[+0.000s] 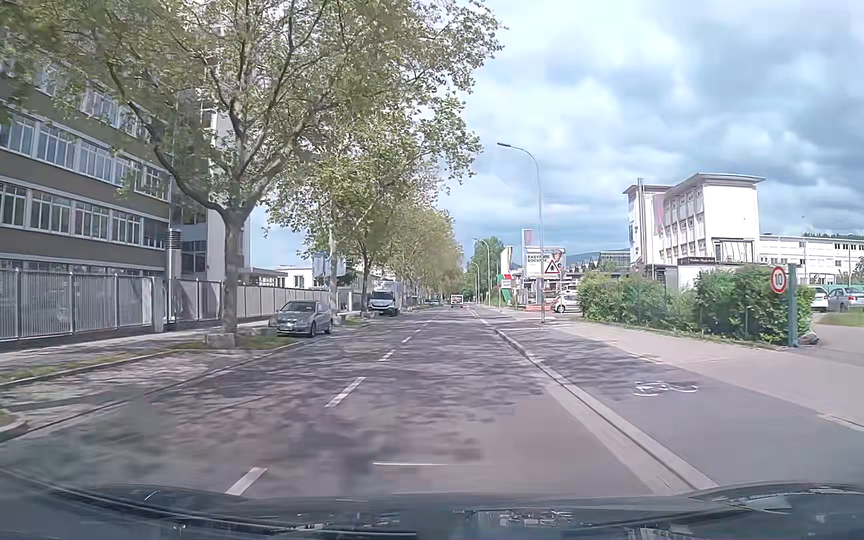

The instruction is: Follow the waypoints while adhering to traffic rules and regulations

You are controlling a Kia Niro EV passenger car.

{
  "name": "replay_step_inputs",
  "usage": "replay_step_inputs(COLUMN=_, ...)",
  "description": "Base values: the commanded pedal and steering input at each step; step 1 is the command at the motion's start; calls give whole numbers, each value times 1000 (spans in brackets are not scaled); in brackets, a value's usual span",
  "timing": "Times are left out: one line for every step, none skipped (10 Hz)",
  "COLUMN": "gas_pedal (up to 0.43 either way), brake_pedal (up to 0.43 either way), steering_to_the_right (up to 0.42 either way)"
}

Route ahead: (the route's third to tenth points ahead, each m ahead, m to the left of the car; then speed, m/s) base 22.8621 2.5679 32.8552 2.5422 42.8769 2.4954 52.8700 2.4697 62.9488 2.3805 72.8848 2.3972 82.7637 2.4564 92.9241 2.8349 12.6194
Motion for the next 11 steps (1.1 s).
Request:
replay_step_inputs(gas_pedal=59, brake_pedal=0, steering_to_the_right=1)
replay_step_inputs(gas_pedal=59, brake_pedal=0, steering_to_the_right=1)
replay_step_inputs(gas_pedal=59, brake_pedal=0, steering_to_the_right=1)
replay_step_inputs(gas_pedal=59, brake_pedal=0, steering_to_the_right=1)
replay_step_inputs(gas_pedal=59, brake_pedal=0, steering_to_the_right=1)
replay_step_inputs(gas_pedal=59, brake_pedal=0, steering_to_the_right=1)
replay_step_inputs(gas_pedal=59, brake_pedal=0, steering_to_the_right=1)
replay_step_inputs(gas_pedal=59, brake_pedal=0, steering_to_the_right=1)
replay_step_inputs(gas_pedal=59, brake_pedal=0, steering_to_the_right=1)
replay_step_inputs(gas_pedal=59, brake_pedal=0, steering_to_the_right=1)
replay_step_inputs(gas_pedal=59, brake_pedal=0, steering_to_the_right=1)
